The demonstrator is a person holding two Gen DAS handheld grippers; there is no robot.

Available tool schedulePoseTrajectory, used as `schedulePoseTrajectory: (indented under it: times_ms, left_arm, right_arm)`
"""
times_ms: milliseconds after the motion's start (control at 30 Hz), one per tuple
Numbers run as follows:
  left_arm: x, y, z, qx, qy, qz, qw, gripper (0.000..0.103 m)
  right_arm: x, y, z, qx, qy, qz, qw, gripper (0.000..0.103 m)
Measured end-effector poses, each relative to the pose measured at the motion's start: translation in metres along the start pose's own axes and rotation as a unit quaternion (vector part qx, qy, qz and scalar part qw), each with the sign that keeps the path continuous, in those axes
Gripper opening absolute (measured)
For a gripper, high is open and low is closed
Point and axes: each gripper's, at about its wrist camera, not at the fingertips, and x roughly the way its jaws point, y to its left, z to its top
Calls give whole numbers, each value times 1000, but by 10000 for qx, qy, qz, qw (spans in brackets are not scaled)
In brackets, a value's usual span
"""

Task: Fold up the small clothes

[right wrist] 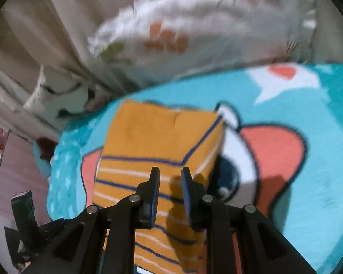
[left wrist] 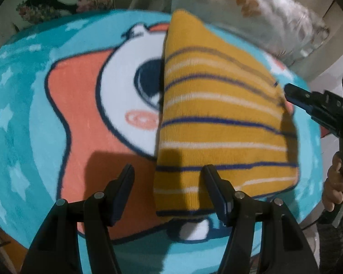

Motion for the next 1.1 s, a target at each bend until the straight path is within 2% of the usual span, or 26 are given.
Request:
schedulePoseTrajectory:
  times_ms: [100, 233, 333, 433, 500, 567, 633, 667, 733, 800, 867, 933, 1000, 1033, 1067, 1100]
  left_arm:
    - [-1, 6, -3, -171, 89, -144, 9997, 62]
    - [-20, 9, -6, -152, -59, -55, 9999, 62]
    - [-30, 13, -12, -241, -103, -83, 9996, 62]
    - [-37, 15, -19, -337, -124, -130, 9993, 63]
    - [-42, 15, -23, -356, -182, -124, 9991, 63]
    - [-44, 13, -23, -378, -237, -100, 9990, 63]
    - [-48, 15, -26, -434, -277, -85, 9986, 62]
    - [-50, 17, -27, -471, -283, -83, 9985, 62]
    - [-54, 20, -31, -551, -308, -61, 9980, 63]
    - [-58, 24, -35, -612, -340, -15, 9975, 63]
    - [-61, 28, -39, -674, -362, 15, 9971, 63]
    - [-62, 31, -44, -745, -359, 45, 9966, 63]
    - [-62, 34, -49, -811, -331, 92, 9961, 63]
    - [-61, 35, -50, -850, -313, 110, 9958, 63]
    - [-61, 38, -52, -885, -300, 119, 9956, 63]
    - [-61, 40, -53, -911, -298, 128, 9953, 63]
  right_arm:
    - [38, -14, -5, 134, 393, -255, 9988, 21]
    - [24, -14, 4, 312, 136, -243, 9991, 25]
    - [5, 8, 10, -59, -140, -326, 9994, 25]
    - [-4, 32, 16, -305, -314, -128, 9990, 25]
    - [-1, 49, 20, -417, -264, 353, 9982, 25]
    - [14, 64, 24, -377, 30, 1028, 9940, 26]
    - [47, 71, 20, -113, 714, 2035, 9764, 28]
    - [63, 73, 17, 38, 977, 2279, 9688, 29]
    - [91, 78, 13, 96, 1166, 2212, 9682, 30]
    - [117, 78, 18, 319, 1406, 2416, 9596, 29]
    - [135, 73, 34, 701, 1472, 2582, 9523, 29]
    - [143, 68, 50, 911, 1439, 2522, 9526, 29]
    - [149, 64, 74, 1036, 1250, 2255, 9606, 30]
    - [149, 63, 81, 1018, 1181, 2098, 9652, 34]
    - [150, 63, 90, 984, 1060, 1814, 9727, 44]
    - [146, 60, 98, 959, 891, 1501, 9800, 50]
